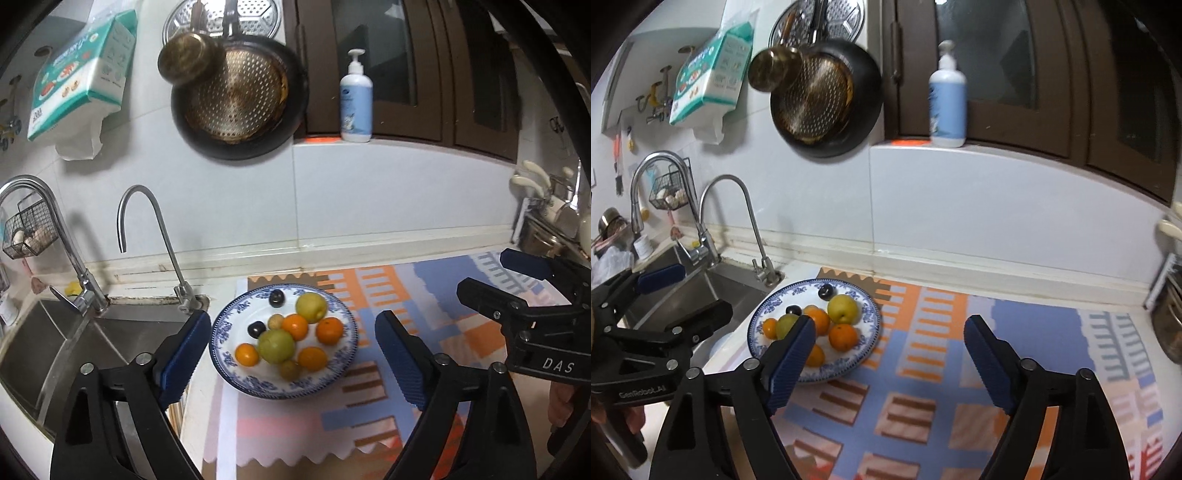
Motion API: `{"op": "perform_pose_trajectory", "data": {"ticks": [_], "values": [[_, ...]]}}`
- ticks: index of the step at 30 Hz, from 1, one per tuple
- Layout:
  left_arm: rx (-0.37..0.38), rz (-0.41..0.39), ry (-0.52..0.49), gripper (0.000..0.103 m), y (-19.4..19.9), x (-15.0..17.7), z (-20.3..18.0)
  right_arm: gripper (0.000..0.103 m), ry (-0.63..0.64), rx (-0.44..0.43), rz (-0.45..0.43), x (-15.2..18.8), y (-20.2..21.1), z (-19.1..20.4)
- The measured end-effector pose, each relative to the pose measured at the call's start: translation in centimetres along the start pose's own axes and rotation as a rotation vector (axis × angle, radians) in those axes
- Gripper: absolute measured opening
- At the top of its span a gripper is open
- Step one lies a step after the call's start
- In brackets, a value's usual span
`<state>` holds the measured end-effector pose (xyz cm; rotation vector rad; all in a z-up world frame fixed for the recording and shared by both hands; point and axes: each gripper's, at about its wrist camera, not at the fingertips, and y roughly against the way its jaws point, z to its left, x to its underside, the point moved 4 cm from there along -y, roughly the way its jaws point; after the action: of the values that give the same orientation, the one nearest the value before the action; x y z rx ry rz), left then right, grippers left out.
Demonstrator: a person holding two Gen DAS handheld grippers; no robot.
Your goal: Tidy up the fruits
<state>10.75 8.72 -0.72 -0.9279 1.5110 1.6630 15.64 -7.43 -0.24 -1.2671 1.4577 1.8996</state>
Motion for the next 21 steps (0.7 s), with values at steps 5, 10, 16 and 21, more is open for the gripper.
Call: {"op": "perform_pose_trajectory", "data": {"ticks": [5,10,16,21], "values": [[0.010,-0.014,0.005,0.096,2.3,0.8,-1.3,0.086,-0.004,0.020,-0.019,1.0,3.2,-0.4],[0.024,-0.014,0.014,0.097,4.3,1.6,-2.2,0.086,-0.026,0.048,-0.034,2.2,5.9,-0.9],[0.026,-0.020,0.017,0.099,5.9,2.2,-3.1,0.086,-0.048,0.070,-0.035,3.6,8.0,-1.4],[0.033,-0.030,-0.001,0.099,6.8,2.3,-4.0,0.086,-0.066,0.081,-0.035,4.4,9.2,-1.9]]}}
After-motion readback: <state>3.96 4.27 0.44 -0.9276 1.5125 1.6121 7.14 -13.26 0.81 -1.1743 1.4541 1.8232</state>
